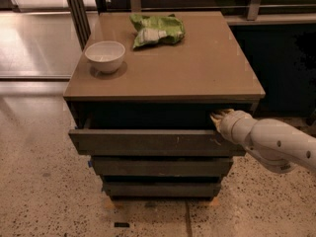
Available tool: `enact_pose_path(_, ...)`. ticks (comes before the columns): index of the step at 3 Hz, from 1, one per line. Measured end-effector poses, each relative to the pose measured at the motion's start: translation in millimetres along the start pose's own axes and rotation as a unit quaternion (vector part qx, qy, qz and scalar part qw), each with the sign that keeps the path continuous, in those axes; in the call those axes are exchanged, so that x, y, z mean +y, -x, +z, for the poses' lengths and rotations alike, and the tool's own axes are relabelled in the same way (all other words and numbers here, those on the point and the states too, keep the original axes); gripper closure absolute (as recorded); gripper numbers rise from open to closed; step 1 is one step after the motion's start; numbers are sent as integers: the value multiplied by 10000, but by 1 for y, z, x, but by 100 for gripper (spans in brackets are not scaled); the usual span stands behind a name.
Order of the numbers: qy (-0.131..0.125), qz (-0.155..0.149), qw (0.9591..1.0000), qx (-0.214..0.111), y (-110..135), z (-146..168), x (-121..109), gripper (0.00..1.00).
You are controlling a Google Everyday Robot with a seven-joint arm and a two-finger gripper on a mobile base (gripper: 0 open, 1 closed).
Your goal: Open top drawer
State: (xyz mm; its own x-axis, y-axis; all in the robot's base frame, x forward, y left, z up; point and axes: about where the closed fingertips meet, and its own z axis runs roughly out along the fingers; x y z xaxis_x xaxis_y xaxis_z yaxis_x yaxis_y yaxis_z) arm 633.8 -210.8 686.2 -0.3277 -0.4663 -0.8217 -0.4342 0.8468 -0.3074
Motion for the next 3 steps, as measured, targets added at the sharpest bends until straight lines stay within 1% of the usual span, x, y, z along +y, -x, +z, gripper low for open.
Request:
enact_pose_path(1,163,77,9996,235,-10,-8,8,100)
enact_pose_path(2,244,124,9991,327,-11,-11,12,100)
enact_pose_path(3,456,223,9971,567,-20,-24,22,100)
